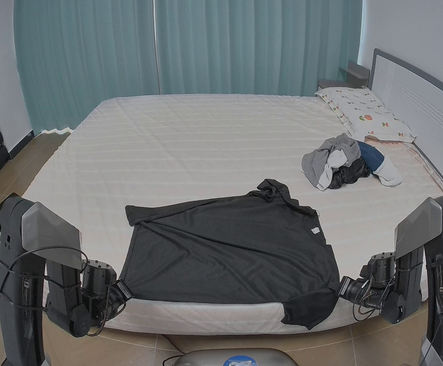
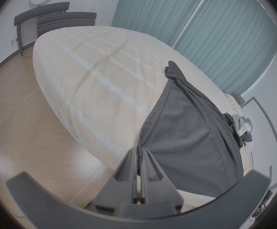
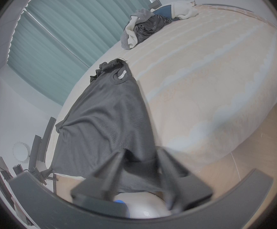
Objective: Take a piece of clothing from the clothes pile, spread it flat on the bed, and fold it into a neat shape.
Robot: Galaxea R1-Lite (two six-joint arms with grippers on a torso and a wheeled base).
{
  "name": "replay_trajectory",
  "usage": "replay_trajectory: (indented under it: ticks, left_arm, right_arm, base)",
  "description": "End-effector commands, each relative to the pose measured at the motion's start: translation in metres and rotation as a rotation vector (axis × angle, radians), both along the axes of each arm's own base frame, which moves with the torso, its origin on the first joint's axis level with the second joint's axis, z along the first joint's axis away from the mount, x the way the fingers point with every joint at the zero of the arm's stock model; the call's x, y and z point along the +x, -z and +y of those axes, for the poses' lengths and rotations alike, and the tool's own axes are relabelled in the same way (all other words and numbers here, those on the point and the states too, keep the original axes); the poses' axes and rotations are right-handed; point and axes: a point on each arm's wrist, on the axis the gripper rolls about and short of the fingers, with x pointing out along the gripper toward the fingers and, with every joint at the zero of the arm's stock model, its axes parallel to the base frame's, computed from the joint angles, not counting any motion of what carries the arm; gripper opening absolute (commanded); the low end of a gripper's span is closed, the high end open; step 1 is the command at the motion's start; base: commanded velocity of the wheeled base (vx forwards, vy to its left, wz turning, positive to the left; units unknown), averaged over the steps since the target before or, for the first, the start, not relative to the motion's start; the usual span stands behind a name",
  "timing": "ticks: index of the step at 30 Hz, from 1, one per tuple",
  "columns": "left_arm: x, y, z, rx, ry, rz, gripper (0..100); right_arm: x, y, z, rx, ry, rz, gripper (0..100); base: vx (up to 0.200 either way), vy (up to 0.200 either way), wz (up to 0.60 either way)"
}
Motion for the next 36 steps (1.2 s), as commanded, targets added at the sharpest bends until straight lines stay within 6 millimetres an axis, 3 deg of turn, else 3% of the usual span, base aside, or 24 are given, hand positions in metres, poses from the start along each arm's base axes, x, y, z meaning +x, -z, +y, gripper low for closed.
replay_trajectory:
  ticks: [1, 11, 36]
  left_arm:
    - [0.000, 0.001, 0.002, -0.002, -0.010, 0.004, 0]
    - [0.004, 0.002, 0.021, -0.006, -0.075, 0.006, 0]
    - [-0.002, -0.007, 0.030, 0.016, -0.082, 0.003, 0]
  right_arm:
    - [-0.001, 0.001, 0.003, -0.020, 0.025, -0.004, 0]
    - [-0.002, 0.001, 0.003, -0.056, 0.086, -0.003, 0]
    - [-0.002, 0.000, 0.005, -0.046, 0.090, -0.003, 0]
  base:
    - [0.000, 0.000, 0.00]
    - [0.000, 0.000, 0.00]
    - [0.000, 0.000, 0.00]
